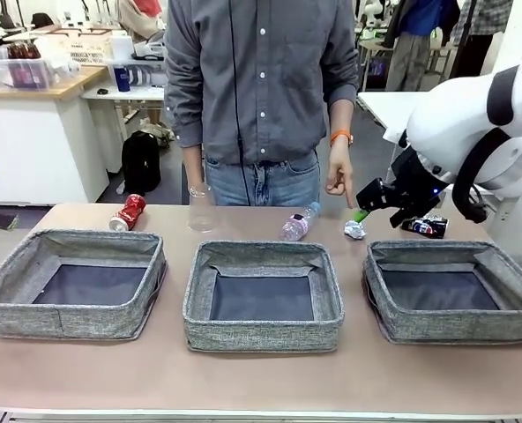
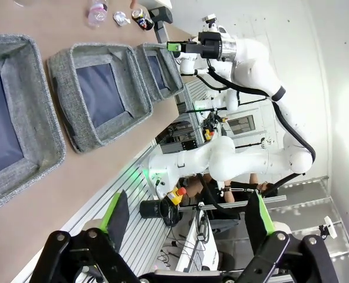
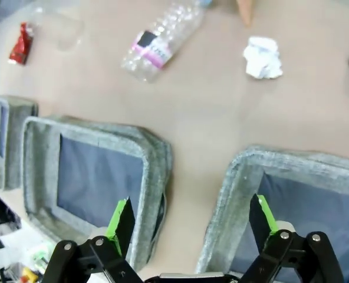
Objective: Sort the waste into the appropriate baskets.
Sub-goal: Pick up the waste item pointed out by the person.
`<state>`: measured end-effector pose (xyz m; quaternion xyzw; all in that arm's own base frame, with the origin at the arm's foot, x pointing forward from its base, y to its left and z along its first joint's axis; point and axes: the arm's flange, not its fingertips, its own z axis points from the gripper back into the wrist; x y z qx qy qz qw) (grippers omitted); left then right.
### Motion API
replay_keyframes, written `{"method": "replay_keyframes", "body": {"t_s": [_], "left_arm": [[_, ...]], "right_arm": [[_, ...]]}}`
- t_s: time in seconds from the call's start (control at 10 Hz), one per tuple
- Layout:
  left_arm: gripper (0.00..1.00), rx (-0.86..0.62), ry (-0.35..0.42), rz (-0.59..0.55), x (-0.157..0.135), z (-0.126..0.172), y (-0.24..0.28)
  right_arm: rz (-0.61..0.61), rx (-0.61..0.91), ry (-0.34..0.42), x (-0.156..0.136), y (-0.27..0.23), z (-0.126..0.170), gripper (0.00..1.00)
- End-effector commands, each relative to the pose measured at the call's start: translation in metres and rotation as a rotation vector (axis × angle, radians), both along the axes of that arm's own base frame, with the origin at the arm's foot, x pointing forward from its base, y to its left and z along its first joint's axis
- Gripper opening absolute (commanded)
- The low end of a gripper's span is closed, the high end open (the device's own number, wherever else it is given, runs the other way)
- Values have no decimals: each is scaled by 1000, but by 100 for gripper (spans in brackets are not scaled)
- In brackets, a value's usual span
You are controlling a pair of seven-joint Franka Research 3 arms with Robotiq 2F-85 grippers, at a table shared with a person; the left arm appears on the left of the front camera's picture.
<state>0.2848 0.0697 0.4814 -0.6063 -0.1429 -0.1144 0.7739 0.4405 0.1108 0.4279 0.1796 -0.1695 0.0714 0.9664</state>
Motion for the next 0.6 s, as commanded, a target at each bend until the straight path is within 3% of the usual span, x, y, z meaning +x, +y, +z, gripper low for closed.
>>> {"method": "replay_keyframes", "body": {"t_s": [0.0, 0.1, 0.5], "left_arm": [[100, -19, -21, -5, -2, 2, 1], [100, -19, -21, -5, -2, 2, 1], [100, -19, -21, -5, -2, 2, 1]], "right_arm": [[-42, 65, 70, -21, 17, -3, 100], [-9, -42, 43, -11, 25, -5, 100], [5, -204, 18, 47, 12, -45, 100]]}}
